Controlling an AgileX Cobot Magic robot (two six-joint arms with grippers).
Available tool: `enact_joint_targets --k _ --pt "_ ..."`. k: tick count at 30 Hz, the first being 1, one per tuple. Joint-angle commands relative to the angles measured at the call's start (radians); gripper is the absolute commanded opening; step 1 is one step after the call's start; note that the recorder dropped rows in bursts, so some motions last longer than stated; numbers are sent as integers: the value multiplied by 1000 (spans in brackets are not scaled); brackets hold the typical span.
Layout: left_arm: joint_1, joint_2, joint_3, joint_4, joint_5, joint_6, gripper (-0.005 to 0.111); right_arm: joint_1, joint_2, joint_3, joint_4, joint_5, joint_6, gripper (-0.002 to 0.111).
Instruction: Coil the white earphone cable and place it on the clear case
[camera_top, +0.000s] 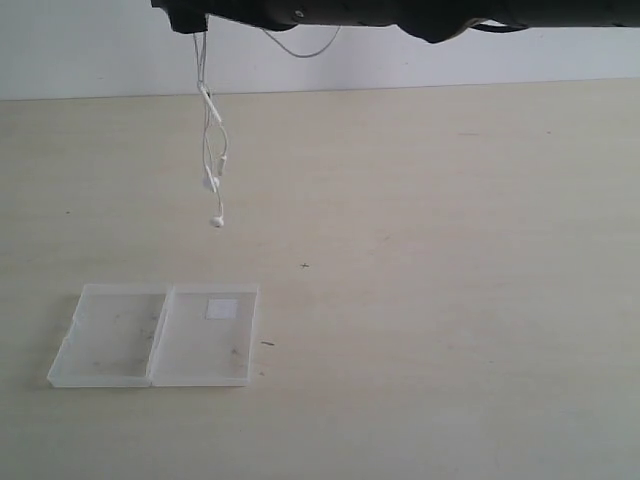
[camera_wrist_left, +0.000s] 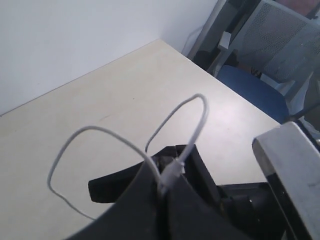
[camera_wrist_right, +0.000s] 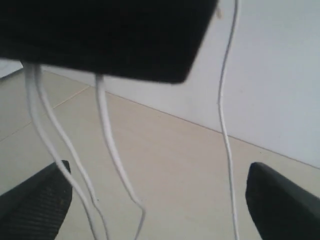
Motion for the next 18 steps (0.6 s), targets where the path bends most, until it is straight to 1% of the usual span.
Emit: enact_joint_targets --k 1,5,7,15,18 --pt "3 -3 -7 -17 -1 -7 0 1 -39 -2 -36 104 -79 88" --pt "10 -3 -7 -17 -6 -8 0 1 -143 -2 -38 134 -79 88" --pt "10 -3 -7 -19 -6 -8 0 1 -176 -2 -78 137 -79 91" --pt "10 -3 -7 -21 5 -12 0 -4 -154 0 -186 223 -79 105" --pt "10 -3 -7 -21 15 -12 0 -24 -151 0 -186 245 -47 105"
